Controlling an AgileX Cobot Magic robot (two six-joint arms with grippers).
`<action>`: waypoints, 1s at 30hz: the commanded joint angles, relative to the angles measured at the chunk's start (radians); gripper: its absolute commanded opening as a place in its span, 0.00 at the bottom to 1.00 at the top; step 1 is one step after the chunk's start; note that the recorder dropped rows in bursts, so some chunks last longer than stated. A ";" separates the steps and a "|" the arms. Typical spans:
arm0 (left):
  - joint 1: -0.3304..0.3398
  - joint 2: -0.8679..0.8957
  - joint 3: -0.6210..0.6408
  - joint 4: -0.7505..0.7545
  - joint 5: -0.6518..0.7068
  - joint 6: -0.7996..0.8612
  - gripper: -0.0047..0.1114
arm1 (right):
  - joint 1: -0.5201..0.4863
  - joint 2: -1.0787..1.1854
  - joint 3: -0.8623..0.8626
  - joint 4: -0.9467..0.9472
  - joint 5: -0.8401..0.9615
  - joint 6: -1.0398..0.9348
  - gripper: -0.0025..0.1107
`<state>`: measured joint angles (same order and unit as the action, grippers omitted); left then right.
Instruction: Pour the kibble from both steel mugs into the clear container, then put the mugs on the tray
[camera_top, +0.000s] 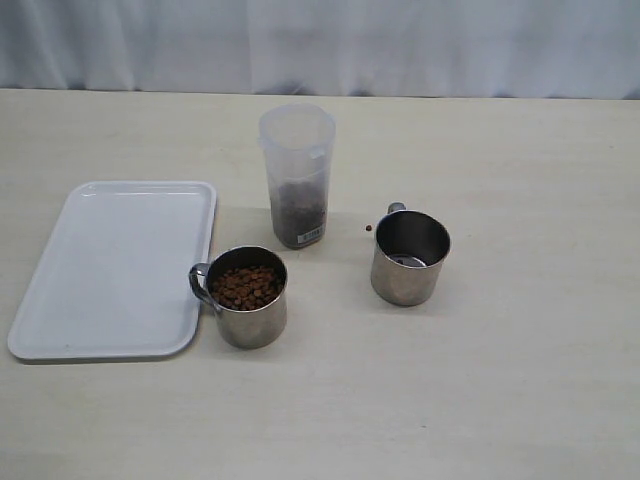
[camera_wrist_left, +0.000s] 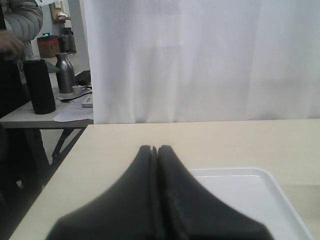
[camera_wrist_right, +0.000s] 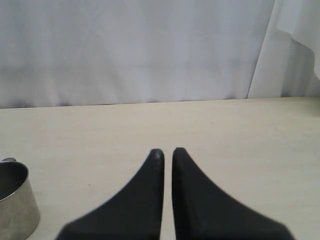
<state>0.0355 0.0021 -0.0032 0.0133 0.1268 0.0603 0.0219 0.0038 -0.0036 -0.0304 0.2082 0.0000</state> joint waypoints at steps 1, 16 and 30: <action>-0.002 -0.002 0.003 0.001 -0.007 -0.006 0.04 | -0.007 -0.004 0.004 -0.003 0.003 0.000 0.06; -0.161 0.184 0.003 -0.175 -0.097 -0.039 0.04 | -0.007 -0.004 0.004 -0.003 0.003 0.000 0.06; -0.504 1.234 -0.060 0.263 -0.794 -0.046 0.26 | -0.007 -0.004 0.004 -0.003 0.003 0.000 0.06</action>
<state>-0.4623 1.1046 -0.0157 0.2277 -0.5904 0.0281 0.0219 0.0038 -0.0036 -0.0304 0.2082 0.0000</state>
